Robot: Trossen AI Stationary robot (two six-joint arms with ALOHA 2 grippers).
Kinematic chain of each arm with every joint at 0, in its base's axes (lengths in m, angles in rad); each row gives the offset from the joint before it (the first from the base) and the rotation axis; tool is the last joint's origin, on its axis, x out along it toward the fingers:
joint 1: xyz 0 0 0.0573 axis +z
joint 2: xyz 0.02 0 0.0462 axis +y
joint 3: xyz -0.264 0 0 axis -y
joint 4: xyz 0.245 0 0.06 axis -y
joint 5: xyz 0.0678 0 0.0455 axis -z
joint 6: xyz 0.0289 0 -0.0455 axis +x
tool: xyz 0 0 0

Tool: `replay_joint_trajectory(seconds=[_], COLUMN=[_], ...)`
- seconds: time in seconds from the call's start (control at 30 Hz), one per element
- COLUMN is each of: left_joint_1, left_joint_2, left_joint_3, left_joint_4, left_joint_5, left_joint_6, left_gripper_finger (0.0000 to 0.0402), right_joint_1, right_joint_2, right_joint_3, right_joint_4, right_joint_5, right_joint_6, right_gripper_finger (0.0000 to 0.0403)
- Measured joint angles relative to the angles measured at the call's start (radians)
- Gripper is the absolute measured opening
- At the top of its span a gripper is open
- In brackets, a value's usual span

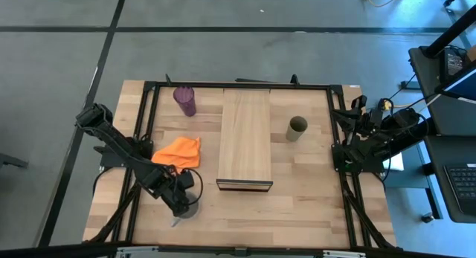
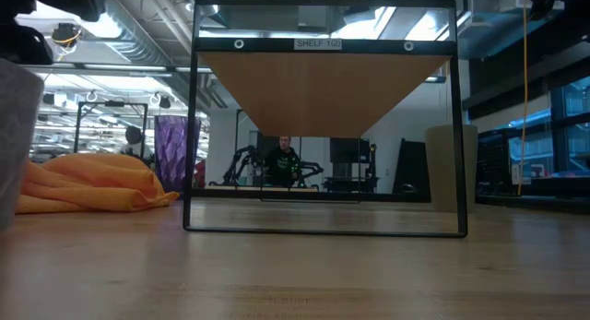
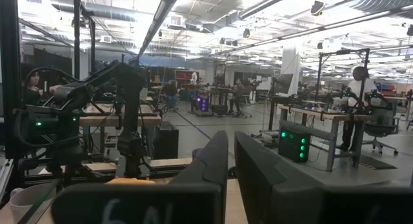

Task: Stack small to large cups/mugs on shelf
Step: Put the gray mug on the shelf

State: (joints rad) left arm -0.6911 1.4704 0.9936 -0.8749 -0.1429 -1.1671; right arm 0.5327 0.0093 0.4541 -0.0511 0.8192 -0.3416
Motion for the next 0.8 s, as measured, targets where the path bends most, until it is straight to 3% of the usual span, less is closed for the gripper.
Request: replay_joint_trajectory(seconds=[0.4, 0.8], left_joint_1=[0.035, 0.256], left_joint_2=[-0.030, -0.107], left_joint_3=[0.015, 0.286], left_joint_4=[-0.042, -0.323], left_joint_5=[0.012, 0.041], left_joint_6=[0.067, 0.375], left_gripper_finger=[0.0006, 0.0005], right_joint_1=[0.000, 0.000], right_joint_2=[0.000, 0.000], right_joint_3=[0.000, 0.000], right_joint_4=[0.000, -0.034], right_joint_5=[0.000, 0.000], right_joint_6=[0.000, 0.001], right_gripper_finger=[0.0032, 0.0032])
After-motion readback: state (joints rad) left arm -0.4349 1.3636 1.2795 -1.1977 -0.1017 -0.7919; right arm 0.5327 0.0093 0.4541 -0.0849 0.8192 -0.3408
